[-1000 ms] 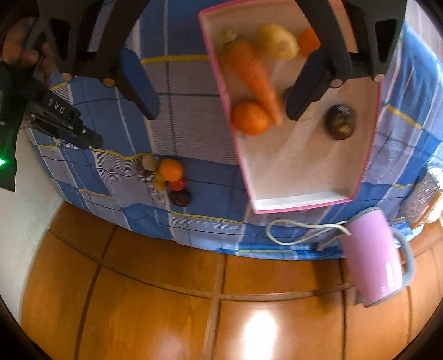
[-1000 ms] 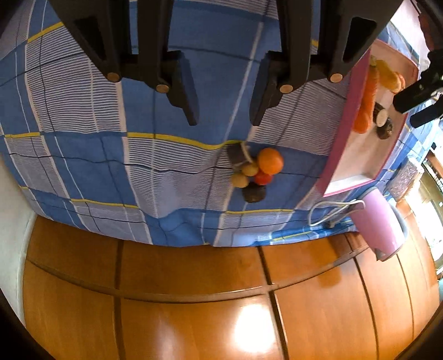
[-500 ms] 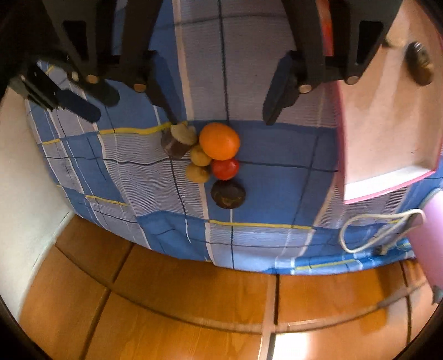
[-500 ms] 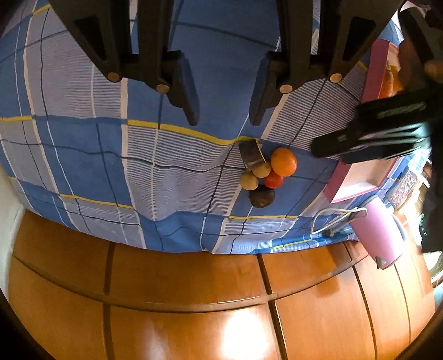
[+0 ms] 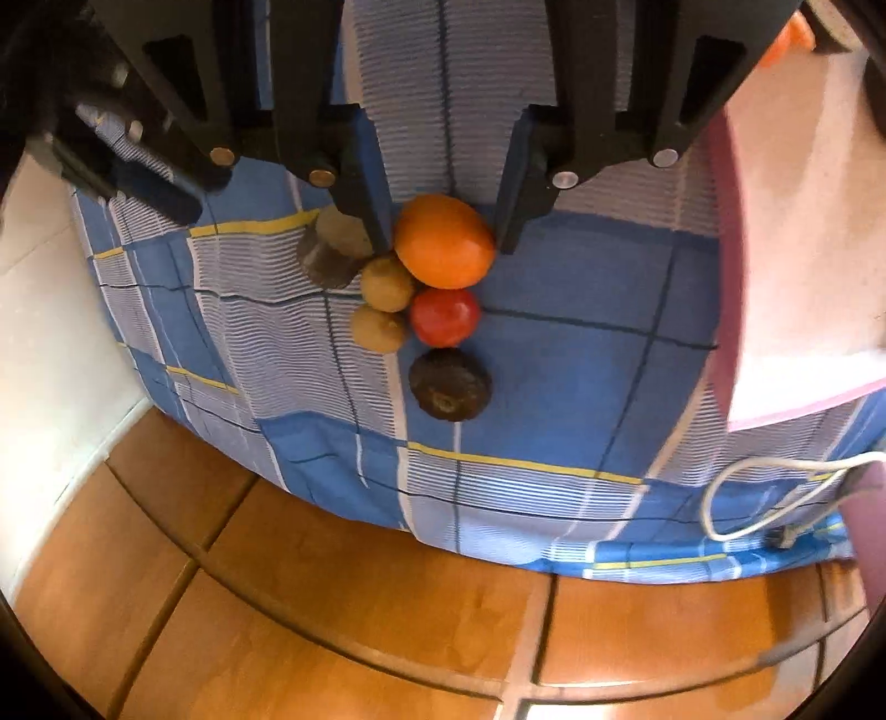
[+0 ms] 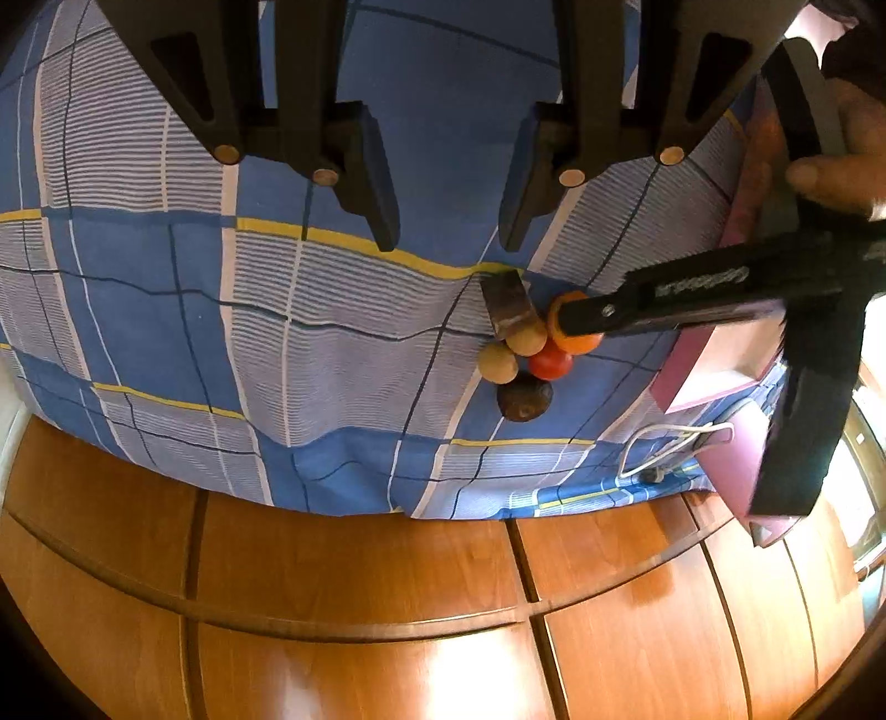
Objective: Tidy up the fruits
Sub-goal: 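Grasp another orange with the left gripper while the right gripper grasps a small beige ball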
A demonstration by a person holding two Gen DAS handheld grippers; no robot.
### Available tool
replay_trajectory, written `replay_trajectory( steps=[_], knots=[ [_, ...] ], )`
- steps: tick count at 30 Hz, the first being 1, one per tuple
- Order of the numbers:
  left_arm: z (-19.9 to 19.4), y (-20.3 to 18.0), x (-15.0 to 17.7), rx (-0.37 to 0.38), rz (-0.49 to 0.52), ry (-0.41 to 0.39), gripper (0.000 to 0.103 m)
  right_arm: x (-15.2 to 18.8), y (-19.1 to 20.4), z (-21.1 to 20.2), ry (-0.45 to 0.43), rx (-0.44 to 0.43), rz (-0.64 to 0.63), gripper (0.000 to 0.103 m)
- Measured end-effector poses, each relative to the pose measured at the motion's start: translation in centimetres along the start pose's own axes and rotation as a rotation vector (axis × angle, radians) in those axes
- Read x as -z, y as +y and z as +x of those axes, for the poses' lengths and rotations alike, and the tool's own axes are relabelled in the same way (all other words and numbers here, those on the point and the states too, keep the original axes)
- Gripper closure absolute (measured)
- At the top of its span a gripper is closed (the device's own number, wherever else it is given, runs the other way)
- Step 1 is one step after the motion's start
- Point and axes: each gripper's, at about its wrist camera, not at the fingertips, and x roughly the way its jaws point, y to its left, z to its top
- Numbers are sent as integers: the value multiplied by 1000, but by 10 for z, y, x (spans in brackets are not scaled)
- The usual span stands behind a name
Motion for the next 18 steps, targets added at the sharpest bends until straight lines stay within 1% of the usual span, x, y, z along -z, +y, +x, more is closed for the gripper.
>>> replay_trajectory(
  steps=[2, 4, 9, 14, 18],
  knots=[
    [-6, 4, 5, -19, -5, -4, 66, -6, 1, 3, -2, -18, 6, 65],
    [-12, 8, 9, -35, -18, -8, 66, -13, 3, 7, -3, -31, 6, 69],
    [-24, 9, 16, -56, -22, -30, 66, -35, 7, 28, 10, -70, 32, 74],
    [-33, 5, 20, -82, 9, -51, 66, -56, 13, 54, 55, -128, 60, 74],
    [-38, 9, 24, -93, 9, -56, 66, -64, 19, 78, 100, -116, 60, 74]
  ],
)
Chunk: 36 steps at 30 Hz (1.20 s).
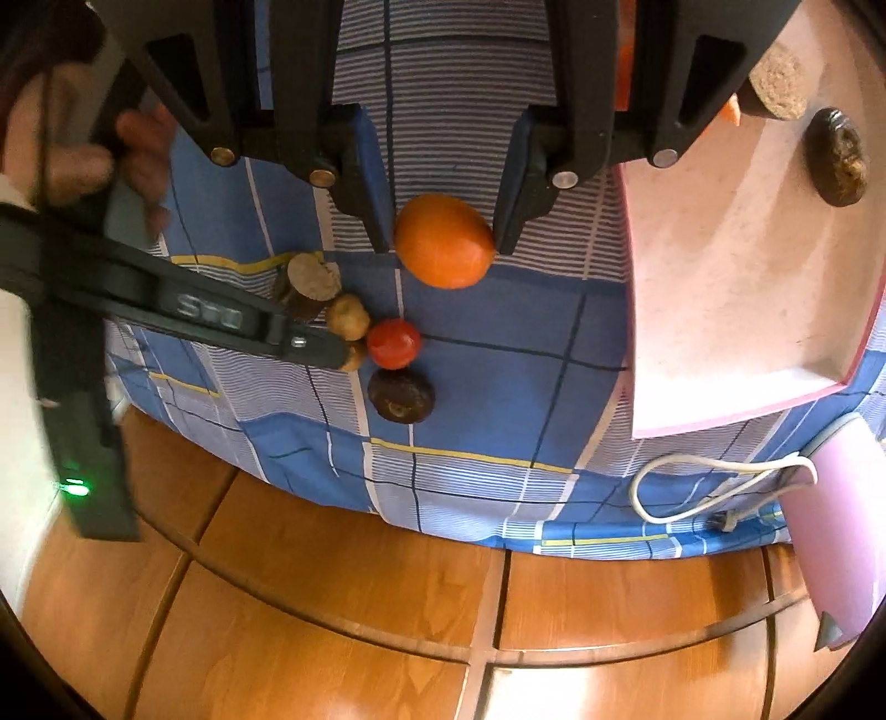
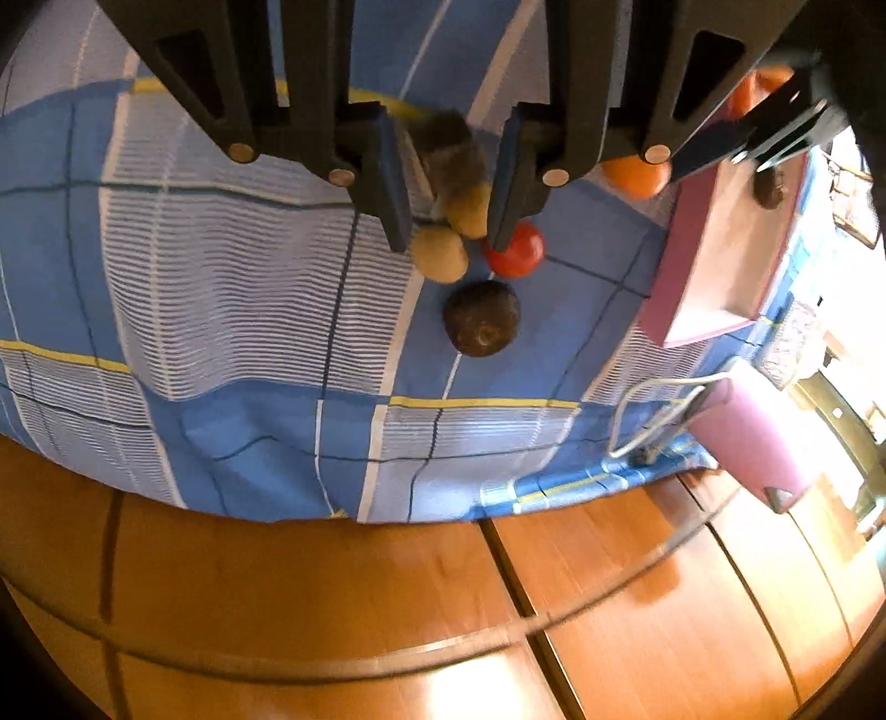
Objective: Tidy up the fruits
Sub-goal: 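Grasp another orange with the left gripper while the right gripper grasps a small beige ball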
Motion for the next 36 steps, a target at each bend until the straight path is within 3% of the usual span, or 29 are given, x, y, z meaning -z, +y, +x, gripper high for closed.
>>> replay_trajectory(
  steps=[7, 20, 26, 36],
  knots=[
    [-10, 4, 5, -14, 4, -11, 66, -5, 0, 21, 38, -17, 33, 81],
    [-54, 16, 11, -35, -11, -85, 66, 2, -4, -11, -37, 54, 53, 82],
    [-83, 49, 23, -65, -80, -121, 66, 13, 1, -32, -66, 85, 21, 82],
    [-130, 128, 61, -211, -223, -157, 66, 40, 24, -63, -116, 84, -33, 82]
  ],
)
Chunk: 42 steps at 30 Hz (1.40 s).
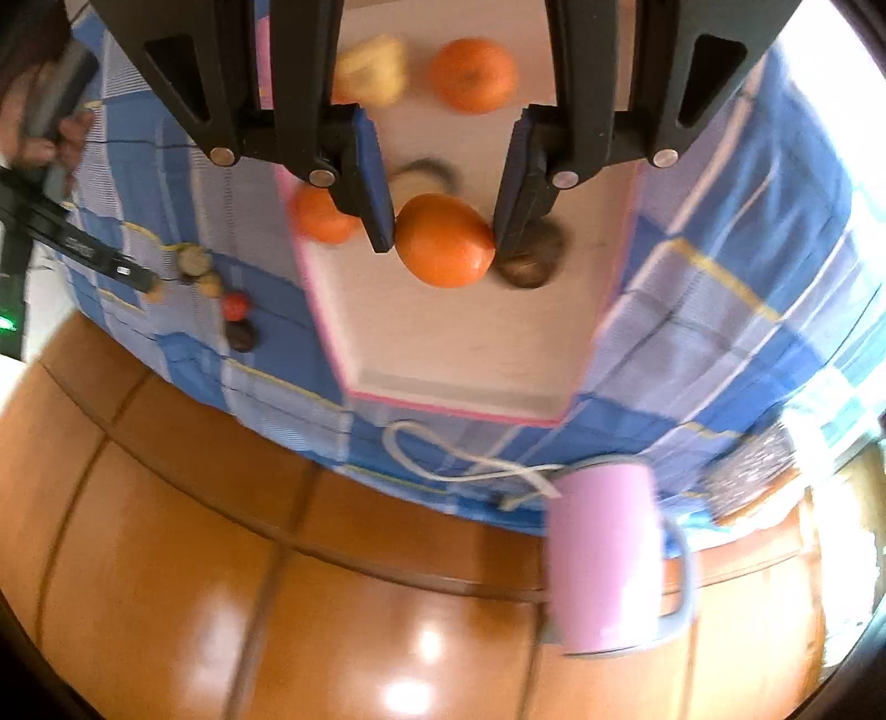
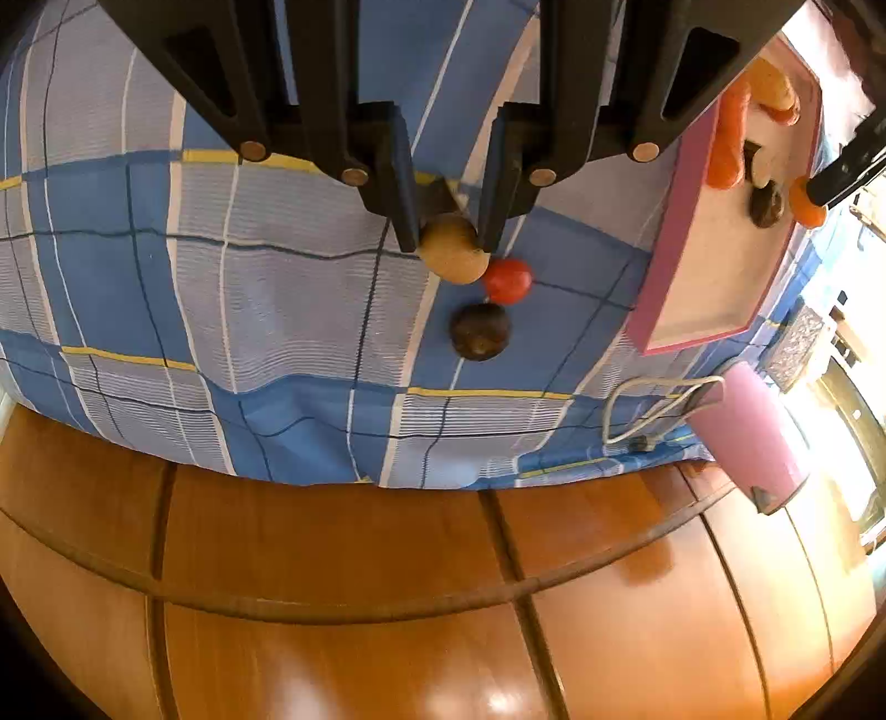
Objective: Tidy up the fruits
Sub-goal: 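Grasp another orange with the left gripper while the right gripper grasps a small beige ball, then place the orange in the tray with the left gripper while the right gripper drops the beige ball in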
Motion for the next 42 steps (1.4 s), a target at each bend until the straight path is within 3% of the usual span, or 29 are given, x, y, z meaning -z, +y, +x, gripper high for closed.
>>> replay_trajectory(
  steps=[5, 15, 16, 19, 30, 42],
  knots=[
    [-3, 28, 14, -52, -53, 11, 66, 15, 16, -12, -4, -21, -22, 82],
    [-15, 22, 16, -50, -35, -28, 66, 36, 46, -20, 11, -47, -76, 82],
    [-16, 22, 17, -50, -37, -29, 64, 37, 48, -20, 12, -49, -80, 82],
    [-17, 21, 18, -49, -45, -32, 43, 39, 52, -21, 16, -58, -91, 82],
    [-26, 26, 20, -75, -59, -44, 36, 49, 78, -15, 60, -111, -140, 82],
    [-35, 37, 23, -85, -81, -53, 30, 38, 144, -10, 66, -213, -281, 82]
  ],
)
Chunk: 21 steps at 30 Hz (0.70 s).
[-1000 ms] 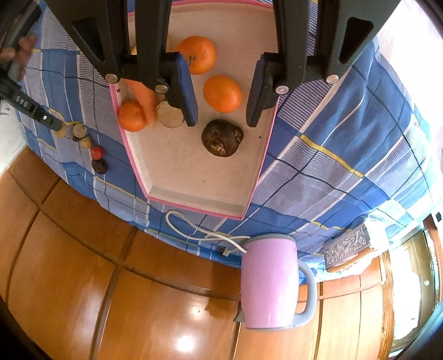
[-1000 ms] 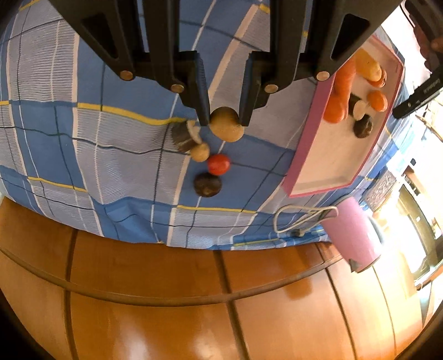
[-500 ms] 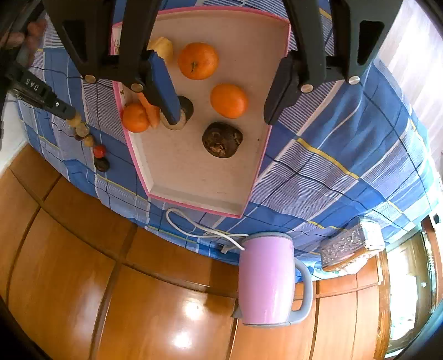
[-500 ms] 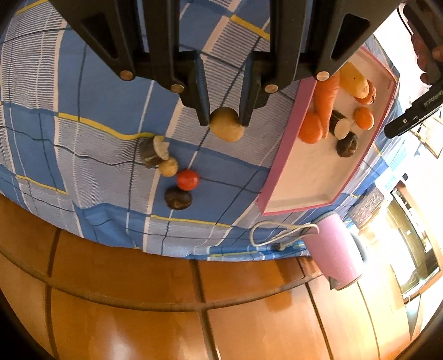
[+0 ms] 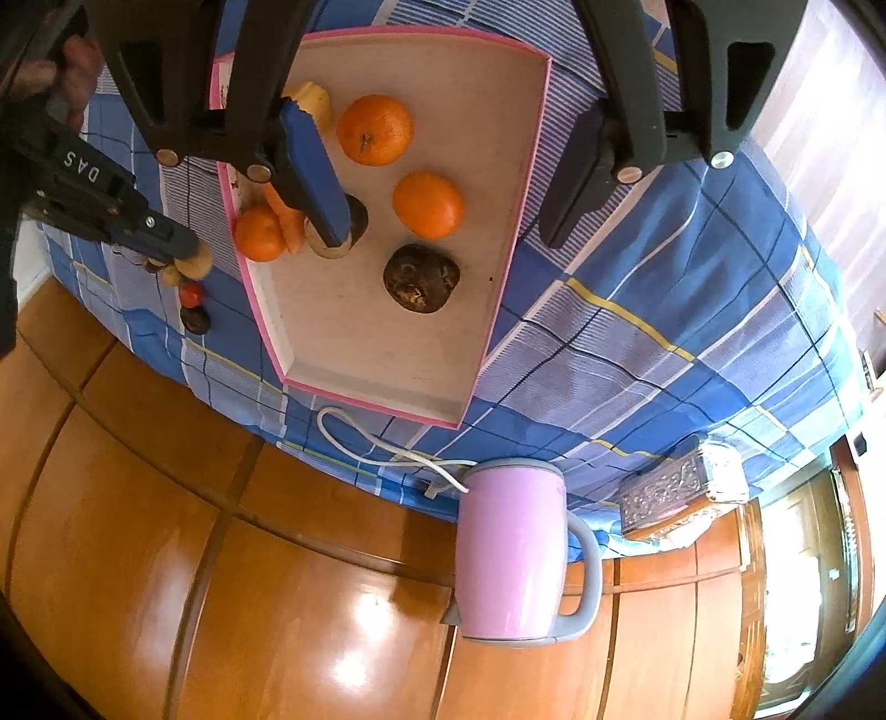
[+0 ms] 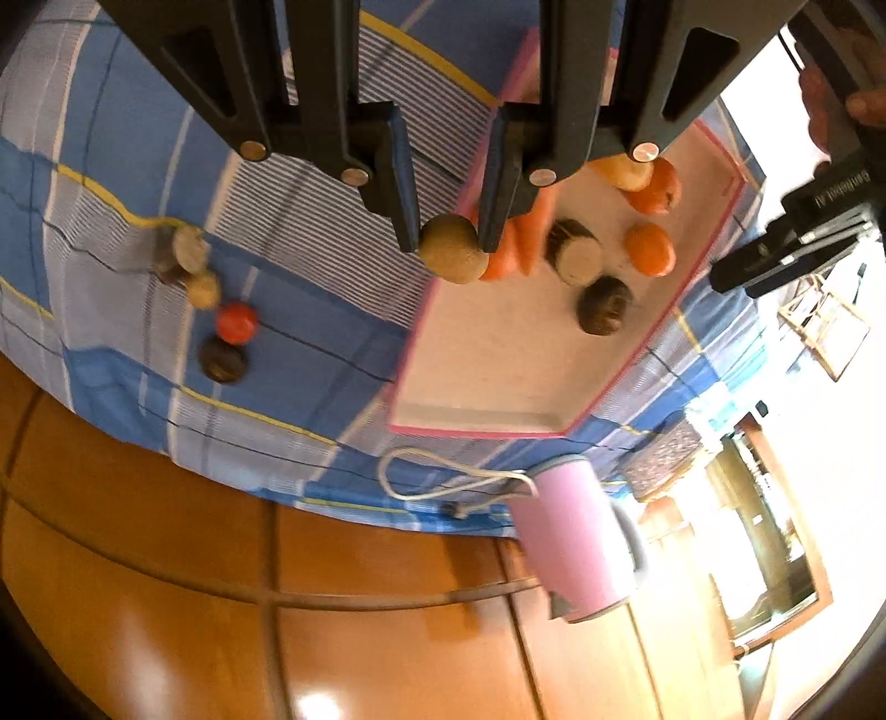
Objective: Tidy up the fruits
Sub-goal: 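Place the orange in the tray with the left gripper while the right gripper drops the beige ball in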
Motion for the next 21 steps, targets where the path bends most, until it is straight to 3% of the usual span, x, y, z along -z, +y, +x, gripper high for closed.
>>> replay_trajectory(
  steps=[14, 21],
  knots=[
    [0, 10, 1, -10, -16, 7, 28, -29, 43, 41, 33, -38, -58, 81],
    [0, 11, 1, -6, -20, 11, 27, -23, 43, 52, 70, -38, -47, 72]
  ],
)
